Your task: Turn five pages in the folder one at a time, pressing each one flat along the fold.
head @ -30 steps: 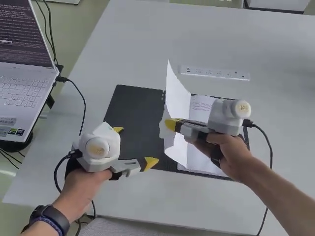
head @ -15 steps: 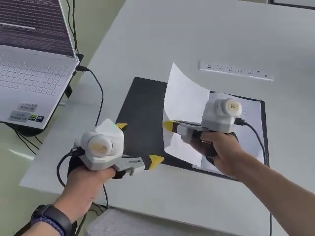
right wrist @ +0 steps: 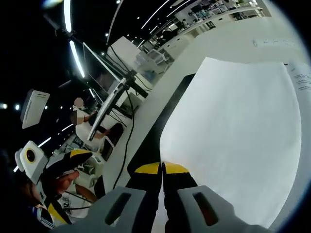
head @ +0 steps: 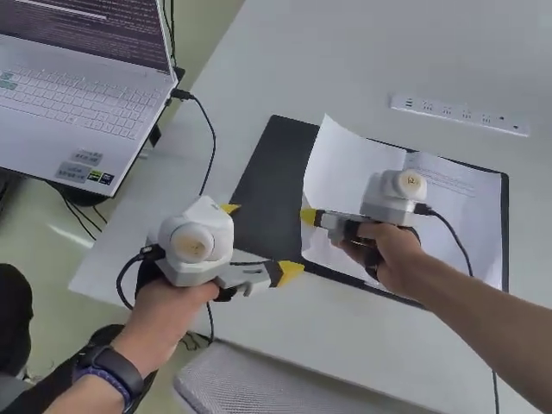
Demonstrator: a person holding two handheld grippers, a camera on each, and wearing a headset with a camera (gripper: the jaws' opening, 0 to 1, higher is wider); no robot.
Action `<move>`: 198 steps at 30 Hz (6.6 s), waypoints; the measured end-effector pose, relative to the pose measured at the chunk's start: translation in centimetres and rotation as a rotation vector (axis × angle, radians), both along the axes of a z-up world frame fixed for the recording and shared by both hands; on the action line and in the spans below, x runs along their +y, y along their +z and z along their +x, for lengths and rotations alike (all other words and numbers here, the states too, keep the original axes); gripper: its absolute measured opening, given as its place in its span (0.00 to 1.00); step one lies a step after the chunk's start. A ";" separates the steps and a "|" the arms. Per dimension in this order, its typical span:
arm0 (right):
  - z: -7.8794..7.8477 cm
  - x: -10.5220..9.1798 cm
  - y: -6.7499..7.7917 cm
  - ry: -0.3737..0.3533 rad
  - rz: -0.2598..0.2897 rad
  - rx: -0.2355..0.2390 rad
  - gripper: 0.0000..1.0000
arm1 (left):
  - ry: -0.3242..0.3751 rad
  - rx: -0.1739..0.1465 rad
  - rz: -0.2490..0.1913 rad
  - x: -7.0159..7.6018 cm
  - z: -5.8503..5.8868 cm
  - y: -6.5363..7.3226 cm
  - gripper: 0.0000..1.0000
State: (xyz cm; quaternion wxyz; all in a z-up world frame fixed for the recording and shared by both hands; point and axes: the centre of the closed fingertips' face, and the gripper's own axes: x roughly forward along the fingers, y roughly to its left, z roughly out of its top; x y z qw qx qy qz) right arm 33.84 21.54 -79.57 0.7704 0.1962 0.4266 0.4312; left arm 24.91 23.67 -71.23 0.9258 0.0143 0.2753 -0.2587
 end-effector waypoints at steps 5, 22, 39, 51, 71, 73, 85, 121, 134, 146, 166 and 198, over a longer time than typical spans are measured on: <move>0.2 0.3 -1.7 -0.014 -0.040 0.020 0.02 | 0.009 0.011 -0.011 0.0 -0.3 -0.3 0.83; -0.2 0.7 -1.1 -0.025 0.022 0.056 0.19 | 0.007 0.027 -0.014 -0.5 0.0 -0.7 0.83; -2.0 1.3 1.1 0.032 0.087 0.022 0.46 | -0.002 0.050 -0.033 -1.4 -0.3 -1.4 0.80; -0.1 -3.2 4.9 -0.014 0.119 -0.089 0.45 | -0.045 0.045 -0.014 -2.1 1.4 -1.6 0.73; -0.9 -10.7 7.2 -0.138 0.078 -0.150 0.39 | -0.112 0.064 0.009 -4.3 5.5 -4.6 0.40; -0.9 -11.2 6.9 -0.158 0.074 -0.146 0.39 | -0.114 0.076 0.012 -4.6 5.7 -5.3 0.38; -1.0 -12.4 6.2 -0.172 0.073 -0.134 0.33 | -0.112 0.147 0.055 -4.2 5.0 -9.4 0.21; 3.5 -12.1 3.7 -0.159 0.031 -0.116 0.14 | -0.073 0.098 0.148 -2.7 5.2 -10.4 0.00; 7.3 -13.4 2.6 -0.261 0.054 -0.092 0.10 | -0.039 0.116 0.132 -2.6 5.3 -10.5 0.00; 8.3 -13.8 1.3 -0.290 0.057 -0.059 0.06 | -0.029 0.114 0.140 -2.6 5.3 -10.6 0.00; 10.6 -14.0 0.7 -0.306 0.094 -0.044 0.00 | -0.054 0.125 0.158 -2.7 5.4 -10.9 0.00; 22.3 -16.2 -1.3 -0.708 0.275 0.009 0.00 | -0.035 0.131 0.133 -2.6 5.4 -10.8 0.00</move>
